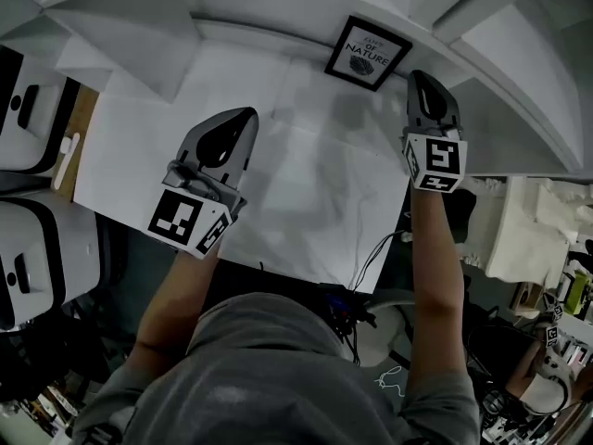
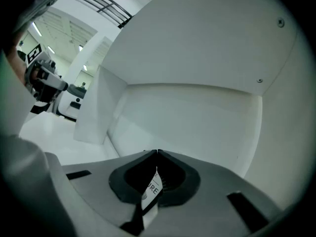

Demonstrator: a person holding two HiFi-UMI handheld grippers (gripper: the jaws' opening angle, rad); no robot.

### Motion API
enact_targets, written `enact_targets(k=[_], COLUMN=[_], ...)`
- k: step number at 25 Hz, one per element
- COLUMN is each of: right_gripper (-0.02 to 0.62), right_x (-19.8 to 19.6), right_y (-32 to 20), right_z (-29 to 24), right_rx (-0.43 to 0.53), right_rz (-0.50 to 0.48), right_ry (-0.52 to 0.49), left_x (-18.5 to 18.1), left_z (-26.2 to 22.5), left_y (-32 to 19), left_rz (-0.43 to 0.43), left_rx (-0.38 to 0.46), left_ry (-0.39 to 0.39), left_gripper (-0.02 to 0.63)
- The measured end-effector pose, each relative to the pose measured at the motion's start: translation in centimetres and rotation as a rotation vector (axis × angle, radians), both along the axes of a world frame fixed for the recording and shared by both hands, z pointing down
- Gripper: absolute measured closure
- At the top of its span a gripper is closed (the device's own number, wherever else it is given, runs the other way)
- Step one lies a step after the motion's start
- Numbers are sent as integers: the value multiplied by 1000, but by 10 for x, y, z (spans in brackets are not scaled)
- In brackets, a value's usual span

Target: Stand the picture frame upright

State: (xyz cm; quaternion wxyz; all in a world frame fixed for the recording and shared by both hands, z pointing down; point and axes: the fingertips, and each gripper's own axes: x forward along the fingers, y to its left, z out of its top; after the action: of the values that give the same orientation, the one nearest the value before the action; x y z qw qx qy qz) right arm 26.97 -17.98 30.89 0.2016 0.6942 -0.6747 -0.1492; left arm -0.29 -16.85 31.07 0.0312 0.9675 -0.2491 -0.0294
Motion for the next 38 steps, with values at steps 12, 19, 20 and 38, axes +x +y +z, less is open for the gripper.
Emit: enact_targets(k=[12,19,20,38], right_gripper=[568,568,568,569], right_x=[-32,-51,-53,-75], right_y=[91,140,146,224], right_z=[-48,-74,-78,-98], right_rx=[71,95,98,158], right_rz=[-7,-20,-20,6], right_ry=[-240,-307,-314,-430], left_x=[-9,-12,-13,-19], left_z=[-20,-26,-27,-44], left_y=[7,15,16,37], left_rz=[6,13,13,39], left_rx=[42,59,61,101], left_ry=[2,1,2,23], left_gripper=[600,600,600,600])
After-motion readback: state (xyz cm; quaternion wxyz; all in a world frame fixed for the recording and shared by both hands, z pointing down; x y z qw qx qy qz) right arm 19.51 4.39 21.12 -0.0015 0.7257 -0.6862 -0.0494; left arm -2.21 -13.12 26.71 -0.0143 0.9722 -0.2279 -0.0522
